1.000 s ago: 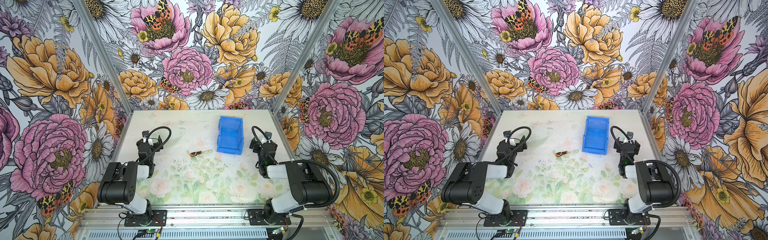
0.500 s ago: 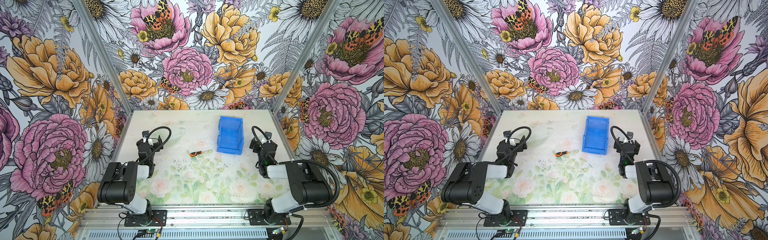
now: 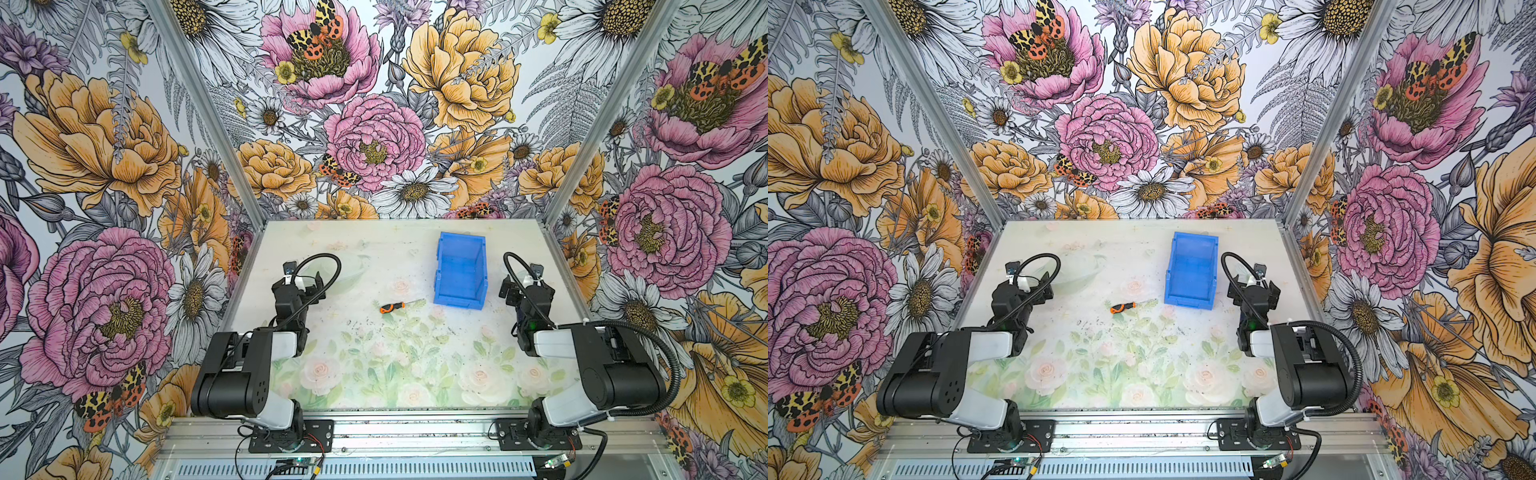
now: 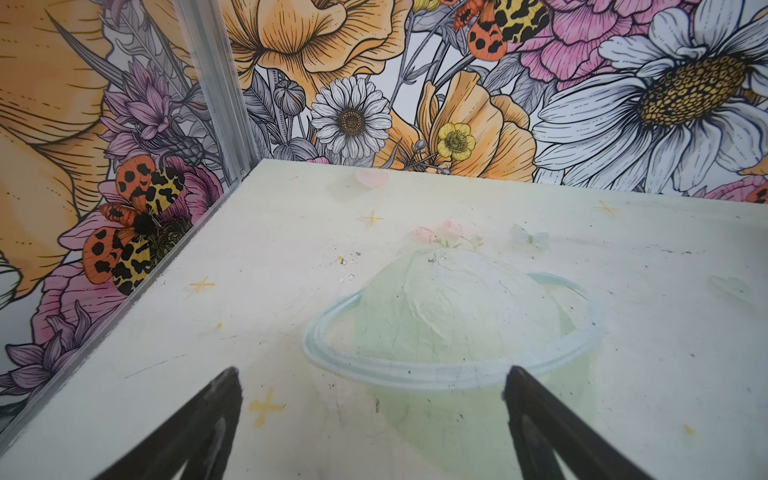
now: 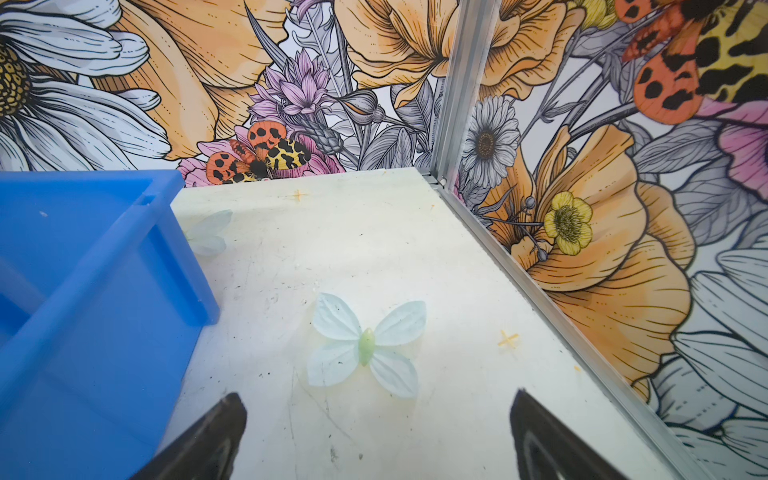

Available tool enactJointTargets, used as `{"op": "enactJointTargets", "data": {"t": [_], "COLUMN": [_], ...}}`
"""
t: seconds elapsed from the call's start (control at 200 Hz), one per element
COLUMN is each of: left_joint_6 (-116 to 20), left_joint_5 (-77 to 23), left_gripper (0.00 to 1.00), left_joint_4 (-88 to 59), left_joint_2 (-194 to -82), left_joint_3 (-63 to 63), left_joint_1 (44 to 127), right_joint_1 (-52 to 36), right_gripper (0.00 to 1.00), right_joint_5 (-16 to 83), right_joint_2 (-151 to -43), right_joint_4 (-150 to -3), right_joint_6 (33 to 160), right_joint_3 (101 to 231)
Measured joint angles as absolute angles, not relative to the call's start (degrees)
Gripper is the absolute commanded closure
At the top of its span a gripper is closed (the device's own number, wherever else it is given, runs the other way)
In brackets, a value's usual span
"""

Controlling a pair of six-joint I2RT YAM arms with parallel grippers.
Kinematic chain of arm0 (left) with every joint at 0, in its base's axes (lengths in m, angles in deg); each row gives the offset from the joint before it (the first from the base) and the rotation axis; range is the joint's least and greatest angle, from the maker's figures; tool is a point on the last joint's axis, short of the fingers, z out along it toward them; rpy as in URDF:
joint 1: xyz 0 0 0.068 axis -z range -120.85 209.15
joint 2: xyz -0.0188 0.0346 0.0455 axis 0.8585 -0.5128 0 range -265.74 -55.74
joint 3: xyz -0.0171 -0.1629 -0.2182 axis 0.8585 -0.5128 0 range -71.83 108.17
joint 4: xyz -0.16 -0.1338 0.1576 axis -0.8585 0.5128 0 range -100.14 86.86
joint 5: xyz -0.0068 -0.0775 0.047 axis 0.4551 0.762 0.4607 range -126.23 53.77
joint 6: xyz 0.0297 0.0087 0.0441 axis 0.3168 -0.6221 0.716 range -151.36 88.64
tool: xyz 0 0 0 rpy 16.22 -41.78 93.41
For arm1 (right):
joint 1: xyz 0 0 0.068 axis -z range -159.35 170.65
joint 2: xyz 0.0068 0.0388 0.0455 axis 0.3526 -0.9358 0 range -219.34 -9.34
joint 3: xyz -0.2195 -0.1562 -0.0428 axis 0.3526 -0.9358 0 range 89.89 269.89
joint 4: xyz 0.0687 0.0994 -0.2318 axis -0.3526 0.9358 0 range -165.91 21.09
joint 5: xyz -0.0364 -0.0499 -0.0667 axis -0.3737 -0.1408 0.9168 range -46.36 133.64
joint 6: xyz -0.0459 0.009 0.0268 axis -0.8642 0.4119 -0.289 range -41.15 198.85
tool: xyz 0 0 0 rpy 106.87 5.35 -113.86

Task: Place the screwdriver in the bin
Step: 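Reach the left gripper toward the screwdriver while the right arm moves toward the bin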

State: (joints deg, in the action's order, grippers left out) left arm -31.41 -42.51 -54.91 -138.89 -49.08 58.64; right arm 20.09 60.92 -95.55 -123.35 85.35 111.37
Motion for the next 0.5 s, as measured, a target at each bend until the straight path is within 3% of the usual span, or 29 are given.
{"op": "enactJointTargets", "data": {"t": [0.265,0.495], "left_joint_6": [-32.5,-36.1], "left_joint_5": [-39.5,-38.6], "left_gripper": [0.01,0.01], "left_joint_4": [-41.4,-22.1], "left_joint_2": [-129.0,-124.8], "left_joint_3": [-44.9,-34.6], "left_joint_1": [58.6,61.6], "right_joint_1": [19.5,18.5], "right_gripper": [0.01,0.0], "right_joint_5": [60.7,64.2], "right_joint_2": [-83.1,-73.4], "right_joint_4": [-111.8,-92.8], "right_joint_6": [85.7,93.4], "right_joint_3": [112.4,118.9]}}
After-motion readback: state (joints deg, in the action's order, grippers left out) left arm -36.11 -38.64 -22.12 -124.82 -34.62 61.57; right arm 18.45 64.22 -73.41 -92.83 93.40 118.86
